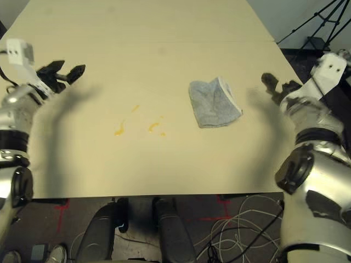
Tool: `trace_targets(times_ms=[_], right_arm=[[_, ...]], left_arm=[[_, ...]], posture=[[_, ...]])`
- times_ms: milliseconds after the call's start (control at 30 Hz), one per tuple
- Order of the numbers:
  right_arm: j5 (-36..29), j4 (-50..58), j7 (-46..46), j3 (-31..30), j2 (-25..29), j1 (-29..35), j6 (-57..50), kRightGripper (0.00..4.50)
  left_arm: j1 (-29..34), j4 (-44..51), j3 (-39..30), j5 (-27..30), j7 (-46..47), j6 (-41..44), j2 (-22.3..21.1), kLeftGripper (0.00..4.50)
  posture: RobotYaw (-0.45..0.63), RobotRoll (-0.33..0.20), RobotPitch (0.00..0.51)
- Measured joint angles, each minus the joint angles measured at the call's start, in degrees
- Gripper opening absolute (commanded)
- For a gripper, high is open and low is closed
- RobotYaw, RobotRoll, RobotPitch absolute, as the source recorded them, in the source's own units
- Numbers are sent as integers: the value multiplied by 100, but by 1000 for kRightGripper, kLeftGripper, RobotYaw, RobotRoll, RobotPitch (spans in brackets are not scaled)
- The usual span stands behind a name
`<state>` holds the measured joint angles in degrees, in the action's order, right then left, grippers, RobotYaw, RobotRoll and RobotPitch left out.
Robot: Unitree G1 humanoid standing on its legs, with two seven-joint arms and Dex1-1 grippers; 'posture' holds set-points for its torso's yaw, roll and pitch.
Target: Wipe the water off the table with a rag.
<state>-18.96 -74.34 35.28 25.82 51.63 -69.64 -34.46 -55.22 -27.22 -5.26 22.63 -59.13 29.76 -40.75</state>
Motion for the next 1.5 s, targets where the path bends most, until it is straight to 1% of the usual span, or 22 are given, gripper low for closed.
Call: trace_targets(times_ms=[67,133,167,267,367,500,667,767,933,1000,1067,1167,1367,1500], right_arm=[[119,8,519,-273,89,1,-689,4475],[257,66,921,-560,101,6,-1098,4475],[398,142,1203,-804,102,22,-1280,4475],[696,225,1777,-1309,101,94,-1581,4475],[837,230,1978,-1475,99,113,-1639,4475],[1056,271,2368,-1820,96,192,-1669,4475],[1218,383,2921,-2157,9,302,-1842,4475],[1207,411,2893,-2118,-49,310,-1853,4475],[907,265,1956,-1429,-107,285,-1583,4475],[746,187,1628,-1126,-91,177,-1562,4475],[689,186,1528,-1033,-31,85,-1569,4475],[682,188,1616,-1057,69,69,-1700,4475],[783,317,2442,-1385,142,128,-2195,4475],[823,437,2699,-1510,225,179,-2299,4475]], left_arm=[[1,401,166,162,-542,592,-362,4500],[1,617,216,253,-863,882,-539,4500],[1,680,271,270,-1004,978,-607,4500],[6,742,462,259,-1238,1089,-654,4500],[73,968,577,273,-1362,1246,-676,4500],[298,1393,692,346,-1617,1581,-810,4500],[326,1612,827,398,-1726,1734,-856,4500],[326,1616,843,398,-1721,1744,-856,4500],[348,1746,843,399,-1690,1745,-856,4500],[399,1805,849,399,-1660,1745,-846,4500],[421,1828,875,399,-1630,1747,-819,4500],[434,1853,875,401,-1599,1763,-809,4500],[481,1948,875,415,-1505,1812,-780,4500],[515,1974,875,421,-1443,1834,-758,4500]], posture=[[-2,0,245],[-1,0,241],[4,0,241],[8,0,241],[16,0,244],[21,0,245],[26,0,244],[26,0,243],[22,0,244],[21,0,244],[20,0,244],[20,0,244],[13,0,243],[15,0,239]])
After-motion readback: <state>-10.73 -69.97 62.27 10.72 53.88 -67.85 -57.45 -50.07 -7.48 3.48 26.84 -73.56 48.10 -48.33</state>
